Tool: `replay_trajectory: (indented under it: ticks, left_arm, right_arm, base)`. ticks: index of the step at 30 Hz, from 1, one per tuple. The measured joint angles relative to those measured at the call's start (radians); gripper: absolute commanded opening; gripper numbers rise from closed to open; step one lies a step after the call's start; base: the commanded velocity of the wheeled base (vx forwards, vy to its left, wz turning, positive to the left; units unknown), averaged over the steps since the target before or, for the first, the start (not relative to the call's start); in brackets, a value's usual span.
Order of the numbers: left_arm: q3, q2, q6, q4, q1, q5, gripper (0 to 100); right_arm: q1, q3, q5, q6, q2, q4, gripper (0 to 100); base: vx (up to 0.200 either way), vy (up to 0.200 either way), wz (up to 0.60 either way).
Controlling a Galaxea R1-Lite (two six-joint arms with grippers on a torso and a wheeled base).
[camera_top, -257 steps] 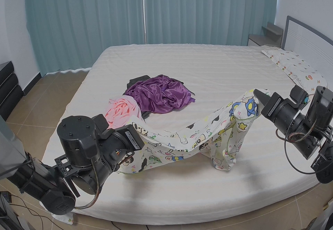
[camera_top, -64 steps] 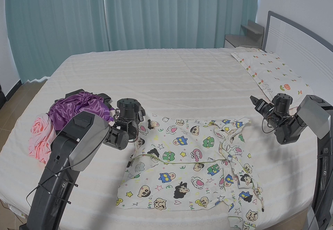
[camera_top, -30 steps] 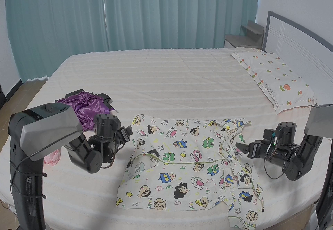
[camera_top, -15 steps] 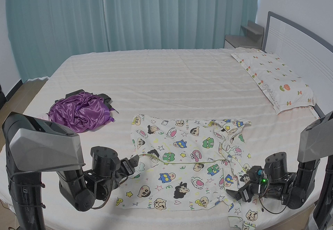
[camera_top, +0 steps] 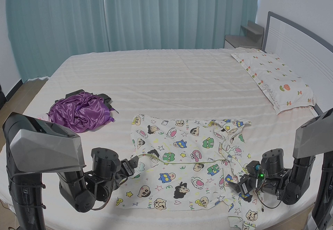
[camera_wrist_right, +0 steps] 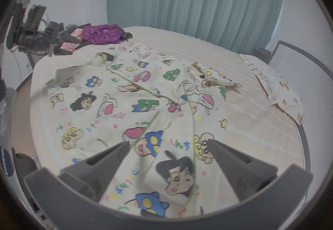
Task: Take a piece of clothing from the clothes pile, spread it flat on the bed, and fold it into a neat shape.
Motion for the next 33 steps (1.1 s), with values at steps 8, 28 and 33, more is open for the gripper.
replay_trajectory:
  ticks: [8,28,33]
  left_arm:
    - [-0.001,0.002,0.0,0.0,0.0,0.001,100]
    - [0.0,0.003,0.0,0.0,0.0,0.021,100]
    - [0.0,0.003,0.0,0.0,0.0,0.024,100]
  right_arm:
    - [-0.02,-0.009,-0.023,-0.003,0.016,-0.008,0]
    - [-0.372,-0.01,0.131,0.006,-0.053,-0.017,0]
    - [-0.497,-0.025,0.187,0.049,-0.006,-0.036,0]
  base:
    - [0.0,0.0,0.0]
    - [0.0,0.0,0.0]
    - [0.0,0.0,0.0]
